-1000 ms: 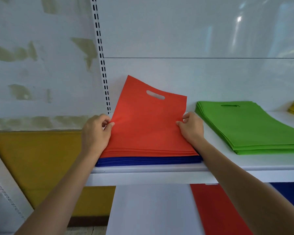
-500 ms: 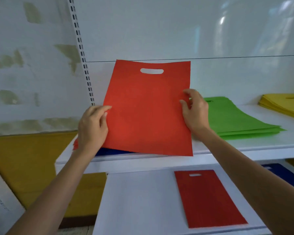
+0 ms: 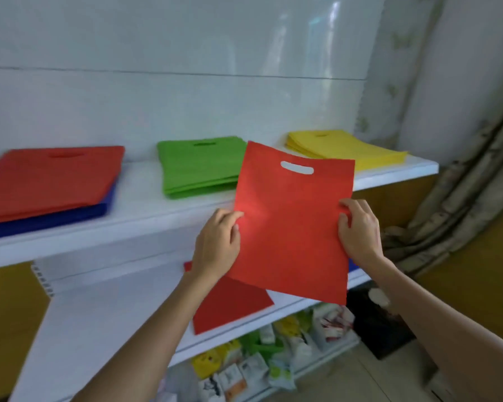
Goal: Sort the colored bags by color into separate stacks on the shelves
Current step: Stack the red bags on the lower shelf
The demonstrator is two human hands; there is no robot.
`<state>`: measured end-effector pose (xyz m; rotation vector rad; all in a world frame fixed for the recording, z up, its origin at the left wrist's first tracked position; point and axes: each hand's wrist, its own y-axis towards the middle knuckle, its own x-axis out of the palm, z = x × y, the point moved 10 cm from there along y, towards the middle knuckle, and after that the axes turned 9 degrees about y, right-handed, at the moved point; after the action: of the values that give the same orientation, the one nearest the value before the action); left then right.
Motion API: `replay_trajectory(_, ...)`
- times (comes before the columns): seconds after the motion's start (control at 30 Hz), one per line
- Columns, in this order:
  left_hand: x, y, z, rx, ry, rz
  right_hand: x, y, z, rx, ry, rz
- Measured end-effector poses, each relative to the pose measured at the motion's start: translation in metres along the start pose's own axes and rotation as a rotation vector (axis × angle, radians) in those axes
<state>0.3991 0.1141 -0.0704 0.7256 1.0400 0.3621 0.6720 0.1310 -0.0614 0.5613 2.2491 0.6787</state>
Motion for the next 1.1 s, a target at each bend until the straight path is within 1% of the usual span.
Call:
replay_trajectory(0.1, 0.064, -0.033, 0.038, 0.001, -0.064, -0.131, -0.030, -0.030, 0.075, 0.112, -0.106, -0.045)
replay_trajectory(0.2, 0.118, -0.075, 0.054, -0.044, -0.118, -0.255, -0.047, -0.062, 0.135, 0.211, -0.165, -0.109)
replay_trajectory(0.3, 0.153, -0.114, 0.053, -0.119, -0.151, -0.352, -0.040, -0.084, 0.170, 0.281, -0.195, -0.184)
replay_trajectory(0.4, 0.172, -0.138, 0.036, -0.178, -0.170, -0.428, -0.013, -0.091, 0.180, 0.315, -0.191, -0.229)
replay_trajectory(0.47, 0.179, -0.149, 0.009, -0.255, -0.171, -0.447, 0.019, -0.093, 0.176, 0.301, -0.190, -0.274)
replay_trajectory(0.6, 0.185, -0.173, -0.060, -0.427, -0.133, -0.428, 0.101, -0.098, 0.160, 0.265, -0.168, -0.414)
replay_trajectory(0.77, 0.200, -0.193, -0.144, -0.564, -0.060, -0.425, 0.218, -0.097, 0.148, 0.231, -0.059, -0.559)
replay_trajectory(0.93, 0.219, -0.197, -0.208, -0.622, 0.021, -0.494, 0.321, -0.092, 0.145, 0.187, -0.057, -0.664)
replay_trajectory(1.1, 0.242, -0.195, -0.248, -0.621, 0.109, -0.574, 0.394, -0.094, 0.151, 0.066, -0.139, -0.793)
